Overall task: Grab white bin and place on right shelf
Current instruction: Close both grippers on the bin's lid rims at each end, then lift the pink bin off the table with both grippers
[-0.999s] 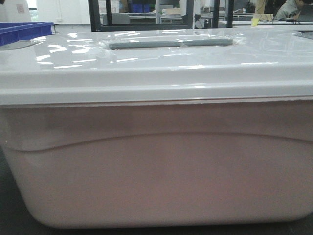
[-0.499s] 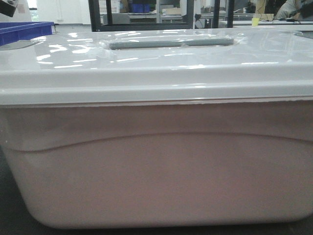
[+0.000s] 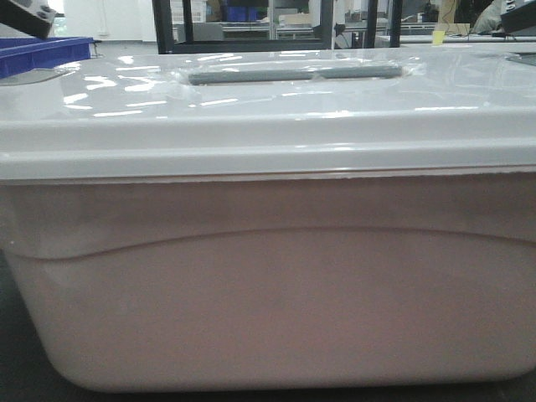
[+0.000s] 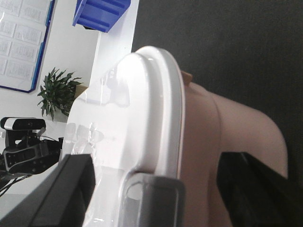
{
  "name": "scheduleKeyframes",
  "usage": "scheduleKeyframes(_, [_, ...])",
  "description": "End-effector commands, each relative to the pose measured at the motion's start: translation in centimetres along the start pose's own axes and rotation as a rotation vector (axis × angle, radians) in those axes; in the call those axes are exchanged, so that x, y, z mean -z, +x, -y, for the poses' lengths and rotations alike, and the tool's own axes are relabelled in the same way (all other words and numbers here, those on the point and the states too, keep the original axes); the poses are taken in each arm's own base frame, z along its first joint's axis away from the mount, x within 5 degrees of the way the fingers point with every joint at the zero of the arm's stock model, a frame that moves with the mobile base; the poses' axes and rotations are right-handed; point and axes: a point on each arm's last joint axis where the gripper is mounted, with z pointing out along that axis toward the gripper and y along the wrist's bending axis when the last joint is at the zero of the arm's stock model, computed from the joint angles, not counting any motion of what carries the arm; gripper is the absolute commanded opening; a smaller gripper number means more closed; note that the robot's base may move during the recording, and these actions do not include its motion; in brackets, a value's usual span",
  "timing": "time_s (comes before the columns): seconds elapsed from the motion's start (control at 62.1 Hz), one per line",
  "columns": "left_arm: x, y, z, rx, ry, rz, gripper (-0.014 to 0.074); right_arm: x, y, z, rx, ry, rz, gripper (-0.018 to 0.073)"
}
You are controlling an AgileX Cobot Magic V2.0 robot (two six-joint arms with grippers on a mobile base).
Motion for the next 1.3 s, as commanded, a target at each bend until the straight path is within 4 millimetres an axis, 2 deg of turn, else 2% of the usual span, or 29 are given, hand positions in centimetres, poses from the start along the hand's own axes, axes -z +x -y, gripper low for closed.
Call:
scheduleKeyframes(0.0, [0.2, 0.1, 2.5, -0.028, 0.151, -0.024, 0.0461, 0.1, -0.1, -2.3, 0.027, -0.161, -0.001, 0.0624])
scheduleKeyframes(0.306, [-0.1, -0.2, 2.4, 0.008, 0.187, 0.005, 0.0461, -0.9, 0.4, -2.9, 0.046, -0.179, -0.030, 0.0624])
scheduleKeyframes(0.918, [-2.0, 0.5, 3.2, 0.025, 0.212, -0.004, 0.0442, -0.9, 0.4, -2.9, 0.048, -0.178, -0.029, 0.0613])
scheduleKeyframes(1.079, [-2.0, 0.4, 3.2, 0.028, 0.216, 0.002, 0.0349, -0.9, 0.4, -2.9, 0.048, -0.179, -0.030, 0.0480])
scheduleKeyframes(1.192, [-2.0, 0.2, 3.4, 0.041, 0.238, 0.024, 0.0244, -0.9, 0.4, -2.9, 0.048, -0.179, -0.030, 0.0337])
scheduleKeyframes(1.289, [-1.9, 0.0, 3.7, 0.055, 0.271, 0.040, 0.0120, -0.9, 0.4, -2.9, 0.048, -0.180, -0.030, 0.0225])
